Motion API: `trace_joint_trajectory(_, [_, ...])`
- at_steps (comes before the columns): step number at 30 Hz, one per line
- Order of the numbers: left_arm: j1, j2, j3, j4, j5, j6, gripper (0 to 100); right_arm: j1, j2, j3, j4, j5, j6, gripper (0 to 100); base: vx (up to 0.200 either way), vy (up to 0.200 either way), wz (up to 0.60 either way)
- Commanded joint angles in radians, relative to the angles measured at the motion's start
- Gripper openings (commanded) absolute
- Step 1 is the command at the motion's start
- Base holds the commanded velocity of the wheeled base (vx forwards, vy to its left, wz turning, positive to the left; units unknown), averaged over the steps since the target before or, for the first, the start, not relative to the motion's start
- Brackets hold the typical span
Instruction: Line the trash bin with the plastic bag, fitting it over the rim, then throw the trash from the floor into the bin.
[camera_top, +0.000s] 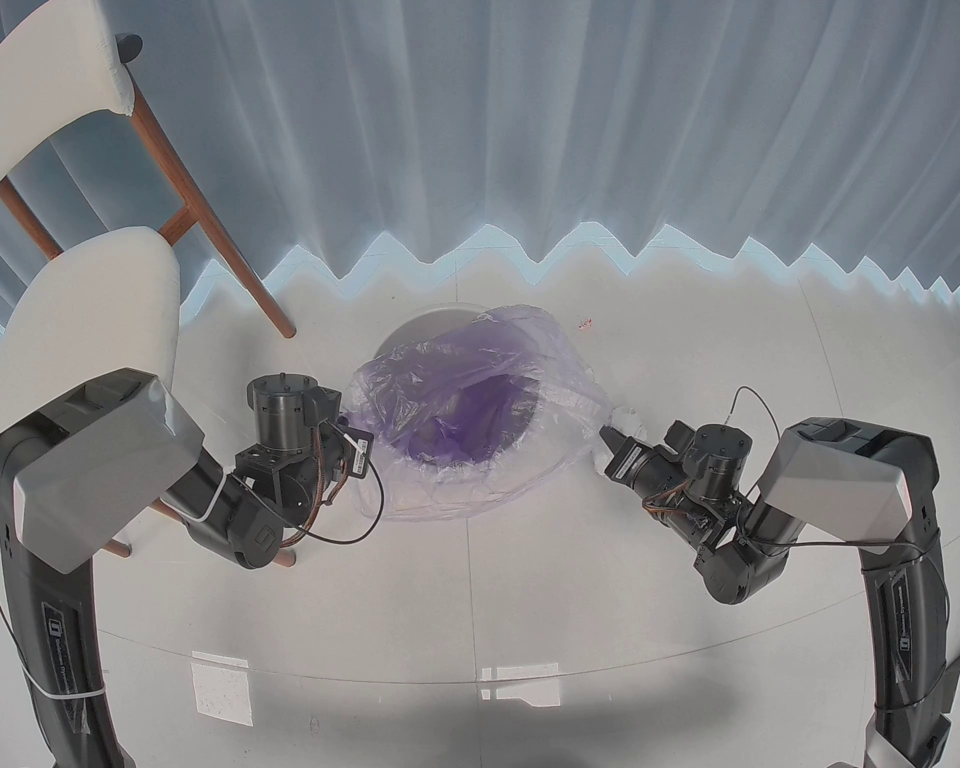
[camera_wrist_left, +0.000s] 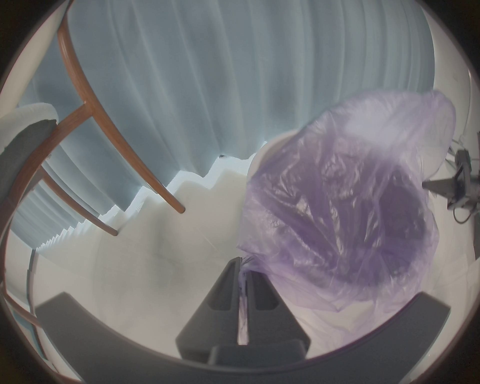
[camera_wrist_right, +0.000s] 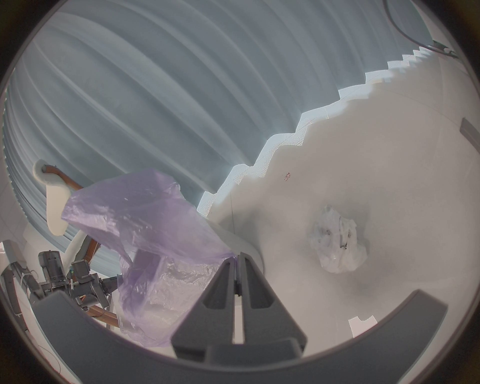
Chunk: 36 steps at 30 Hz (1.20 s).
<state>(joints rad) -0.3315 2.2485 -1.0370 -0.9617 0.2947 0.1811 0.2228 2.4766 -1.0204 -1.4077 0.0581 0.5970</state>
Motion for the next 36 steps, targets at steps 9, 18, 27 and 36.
trace_joint_trajectory(9, [0.009, -0.018, 0.032, -0.042, 0.003, -0.066, 0, -0.003, 0.044, -0.135, 0.052, 0.002, 0.006, 0, 0.000, 0.000, 0.00])
trace_joint_trajectory(18, [0.051, 0.006, 0.045, -0.095, -0.002, -0.064, 0, -0.003, 0.058, -0.185, 0.078, 0.002, 0.006, 0, 0.000, 0.000, 0.00])
trace_joint_trajectory(27, [0.062, 0.045, 0.051, -0.155, -0.008, -0.058, 0, 0.004, 0.054, -0.164, 0.065, -0.004, 0.009, 100, 0.000, 0.000, 0.00])
trace_joint_trajectory(36, [0.058, 0.029, 0.193, -0.316, -0.083, -0.045, 0, 0.007, -0.044, 0.174, -0.155, -0.006, -0.017, 100, 0.000, 0.000, 0.00])
